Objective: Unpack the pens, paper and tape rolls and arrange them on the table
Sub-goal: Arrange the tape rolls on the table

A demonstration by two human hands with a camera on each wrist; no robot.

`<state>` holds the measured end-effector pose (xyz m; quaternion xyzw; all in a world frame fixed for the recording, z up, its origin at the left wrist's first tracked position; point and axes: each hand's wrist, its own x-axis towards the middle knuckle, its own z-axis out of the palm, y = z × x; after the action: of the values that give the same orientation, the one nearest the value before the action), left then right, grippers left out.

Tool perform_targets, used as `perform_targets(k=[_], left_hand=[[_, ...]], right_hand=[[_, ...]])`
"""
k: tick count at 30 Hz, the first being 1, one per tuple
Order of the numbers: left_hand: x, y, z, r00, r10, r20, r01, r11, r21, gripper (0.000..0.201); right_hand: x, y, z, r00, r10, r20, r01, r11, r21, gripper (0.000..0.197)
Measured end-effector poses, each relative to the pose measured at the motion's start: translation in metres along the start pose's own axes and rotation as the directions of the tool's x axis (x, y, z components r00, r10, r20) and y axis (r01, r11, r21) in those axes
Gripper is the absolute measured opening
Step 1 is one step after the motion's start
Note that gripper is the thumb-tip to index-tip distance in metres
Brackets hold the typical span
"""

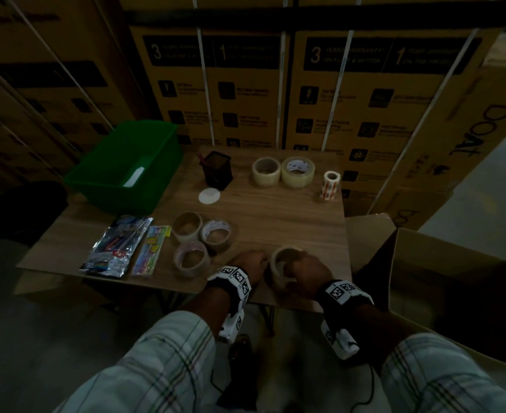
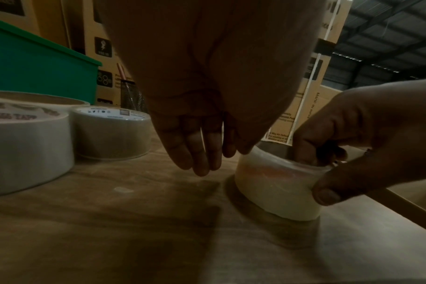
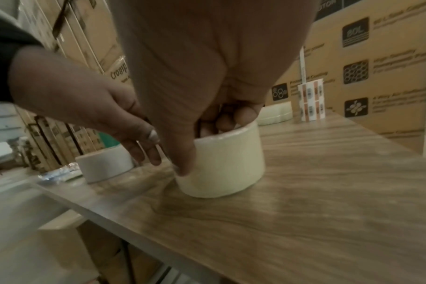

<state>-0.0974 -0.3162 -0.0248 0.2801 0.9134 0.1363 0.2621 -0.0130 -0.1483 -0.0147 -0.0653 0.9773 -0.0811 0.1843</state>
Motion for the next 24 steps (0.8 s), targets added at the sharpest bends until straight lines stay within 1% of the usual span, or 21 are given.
perform_targets(k=[4,8,12,15,17,21,24], left_hand=[[0.001,-0.002,-0.013,1.000,0.020,0.006,-0.020,1.000,-0.018,0.034],[0.019,0.001,-0.032,0.999,0.020,-0.030,-0.020,1.000,0.016,0.032],[0.045,0.004,-0.057,0.996,0.032,-0.088,-0.030,0.999,0.031,0.029],[0.069,-0.001,-0.077,0.991,0.040,-0.131,-0.034,0.998,0.044,0.030],[0.086,-0.005,-0.092,0.990,0.030,-0.136,-0.020,0.997,0.075,0.032],[0.121,-0.020,-0.116,0.989,0.025,-0.146,-0.015,0.998,0.067,0.033],[0.143,-0.029,-0.128,0.987,0.032,-0.154,-0.024,0.998,0.052,0.032]], right_hand=[[0.005,0.002,-0.006,1.000,0.024,0.000,-0.024,0.999,0.022,0.048],[0.017,0.009,-0.029,0.998,0.004,-0.065,-0.003,1.000,0.015,0.049],[0.045,0.021,-0.059,0.994,0.021,-0.112,-0.024,0.999,-0.027,0.050],[0.070,0.030,-0.079,0.985,0.045,-0.166,-0.049,0.999,-0.018,0.048],[0.089,0.035,-0.089,0.979,0.058,-0.194,-0.060,0.998,-0.007,0.046],[0.127,0.044,-0.101,0.979,0.112,-0.168,-0.112,0.994,0.012,0.041],[0.156,0.051,-0.104,0.978,0.145,-0.149,-0.142,0.989,0.029,0.046]])
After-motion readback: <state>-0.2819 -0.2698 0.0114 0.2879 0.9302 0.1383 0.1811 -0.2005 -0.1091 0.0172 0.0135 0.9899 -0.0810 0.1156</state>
